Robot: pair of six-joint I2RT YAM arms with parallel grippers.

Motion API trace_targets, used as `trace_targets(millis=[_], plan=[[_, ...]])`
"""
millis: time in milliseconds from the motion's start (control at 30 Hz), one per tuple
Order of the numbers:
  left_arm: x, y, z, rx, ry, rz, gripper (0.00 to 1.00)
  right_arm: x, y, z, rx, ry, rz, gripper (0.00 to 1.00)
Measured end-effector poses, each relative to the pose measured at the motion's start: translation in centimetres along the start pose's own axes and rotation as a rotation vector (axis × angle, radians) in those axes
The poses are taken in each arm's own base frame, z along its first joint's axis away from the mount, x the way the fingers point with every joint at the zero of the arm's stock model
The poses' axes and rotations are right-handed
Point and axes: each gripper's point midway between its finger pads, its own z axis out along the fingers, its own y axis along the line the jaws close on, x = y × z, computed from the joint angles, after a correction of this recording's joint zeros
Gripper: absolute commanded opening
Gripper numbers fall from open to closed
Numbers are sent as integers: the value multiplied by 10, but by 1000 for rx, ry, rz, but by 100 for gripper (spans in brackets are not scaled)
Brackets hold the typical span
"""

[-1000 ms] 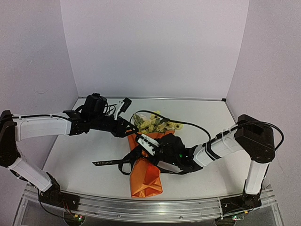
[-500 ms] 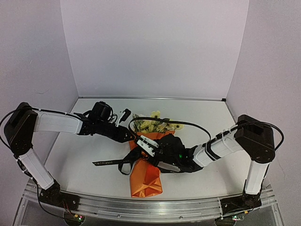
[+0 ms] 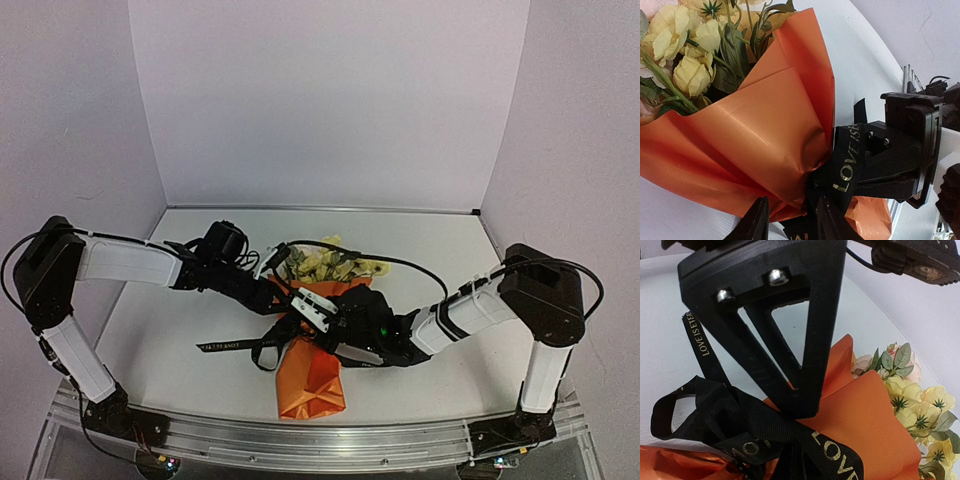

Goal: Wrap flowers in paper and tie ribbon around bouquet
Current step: Cross the ribbon over the folded bouquet.

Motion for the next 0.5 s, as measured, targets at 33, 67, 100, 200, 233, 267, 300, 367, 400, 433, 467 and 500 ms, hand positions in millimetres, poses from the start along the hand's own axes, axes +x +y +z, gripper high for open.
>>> trace_targets(millis=[33, 67, 100, 200, 233, 267, 300, 367, 400, 433, 467, 500], plan=[[2, 0, 1, -2, 6, -1, 35, 0, 0, 0, 0, 0, 0, 0], [3, 2, 1, -7, 11, -5, 35, 0, 0, 0, 0, 0, 0, 0], [3, 3, 2, -14, 14, -8, 35, 0, 0, 0, 0, 0, 0, 0], [2, 9, 3, -43, 14, -12, 35, 0, 0, 0, 0, 0, 0, 0], [1, 11, 4, -51, 14, -12, 35, 0, 0, 0, 0, 0, 0, 0], [1, 11, 4, -54, 14, -12, 35, 0, 0, 0, 0, 0, 0, 0], [0, 12, 5, -56, 14, -12, 35, 0, 0, 0, 1, 0, 0, 0], [-1, 12, 6, -58, 15, -11, 36, 0, 0, 0, 2, 1, 0, 0], [-1, 12, 6, -58, 17, -11, 36, 0, 0, 0, 3, 1, 0, 0], [0, 12, 6, -57, 20, -11, 36, 0, -1, 0, 4, 1, 0, 0], [0, 11, 6, -55, 25, -11, 36, 0, -1, 0, 4, 1, 0, 0], [1, 10, 6, -52, 28, -8, 35, 0, -1, 0, 5, 2, 0, 0]])
